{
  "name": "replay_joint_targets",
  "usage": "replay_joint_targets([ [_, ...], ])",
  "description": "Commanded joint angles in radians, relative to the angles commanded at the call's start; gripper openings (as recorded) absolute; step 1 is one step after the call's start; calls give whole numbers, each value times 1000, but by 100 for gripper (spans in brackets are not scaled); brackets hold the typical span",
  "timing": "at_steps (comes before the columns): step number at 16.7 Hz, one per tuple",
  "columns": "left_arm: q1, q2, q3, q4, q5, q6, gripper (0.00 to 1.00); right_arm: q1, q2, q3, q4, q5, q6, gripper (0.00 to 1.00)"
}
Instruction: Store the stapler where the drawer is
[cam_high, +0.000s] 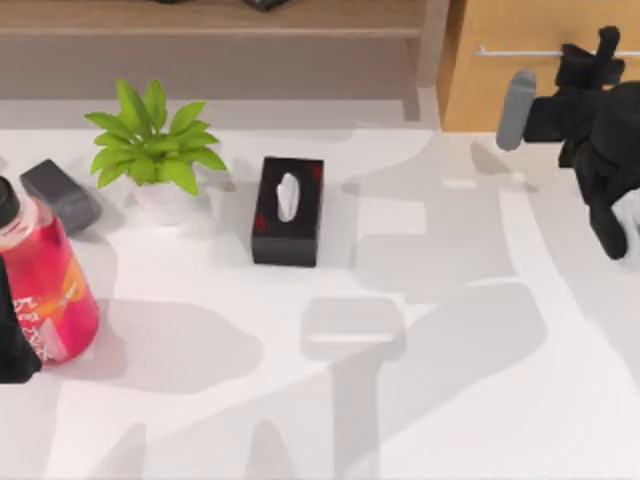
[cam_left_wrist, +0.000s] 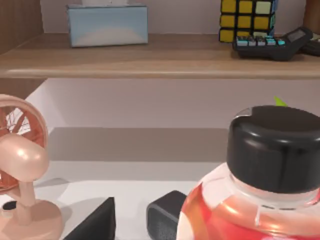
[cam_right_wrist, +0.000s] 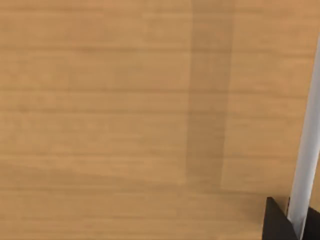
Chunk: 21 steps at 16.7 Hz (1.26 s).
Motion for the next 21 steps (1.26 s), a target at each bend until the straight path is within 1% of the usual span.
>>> replay_joint_targets([
  [2,0,0,0,0,0,0,100,0,0,0,0,0,0,0],
  [15,0,0,0,0,0,0,100,0,0,0,0,0,0,98],
  [16,0,0,0,0,0,0,100,0,0,0,0,0,0,100],
  [21,0,0,0,0,0,0,100,0,0,0,0,0,0,100],
])
